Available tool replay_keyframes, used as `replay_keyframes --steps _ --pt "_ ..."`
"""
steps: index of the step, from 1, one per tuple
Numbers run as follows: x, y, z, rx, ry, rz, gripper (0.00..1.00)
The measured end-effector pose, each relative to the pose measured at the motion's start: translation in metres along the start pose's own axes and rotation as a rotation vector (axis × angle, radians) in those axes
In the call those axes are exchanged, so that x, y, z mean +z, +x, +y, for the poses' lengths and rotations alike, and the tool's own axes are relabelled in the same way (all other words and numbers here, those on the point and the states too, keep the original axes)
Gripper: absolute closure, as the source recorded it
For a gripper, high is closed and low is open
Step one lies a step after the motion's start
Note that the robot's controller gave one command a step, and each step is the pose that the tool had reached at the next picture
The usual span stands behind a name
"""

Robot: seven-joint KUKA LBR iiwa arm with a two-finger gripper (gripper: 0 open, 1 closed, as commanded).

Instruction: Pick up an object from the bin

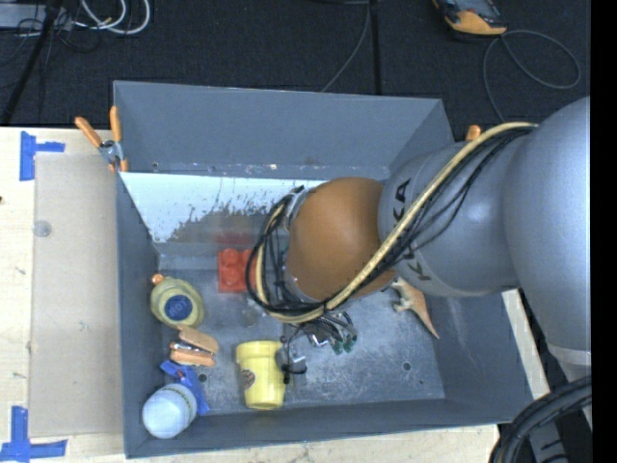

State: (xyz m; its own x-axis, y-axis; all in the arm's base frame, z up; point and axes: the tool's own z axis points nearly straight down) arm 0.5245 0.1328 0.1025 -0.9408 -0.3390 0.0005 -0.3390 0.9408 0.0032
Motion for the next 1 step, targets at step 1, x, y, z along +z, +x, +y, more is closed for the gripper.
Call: replay_keyframes --steps 1 --pt "0.0303 0.0623 -0.0374 0.040 0.003 0.001 1.00"
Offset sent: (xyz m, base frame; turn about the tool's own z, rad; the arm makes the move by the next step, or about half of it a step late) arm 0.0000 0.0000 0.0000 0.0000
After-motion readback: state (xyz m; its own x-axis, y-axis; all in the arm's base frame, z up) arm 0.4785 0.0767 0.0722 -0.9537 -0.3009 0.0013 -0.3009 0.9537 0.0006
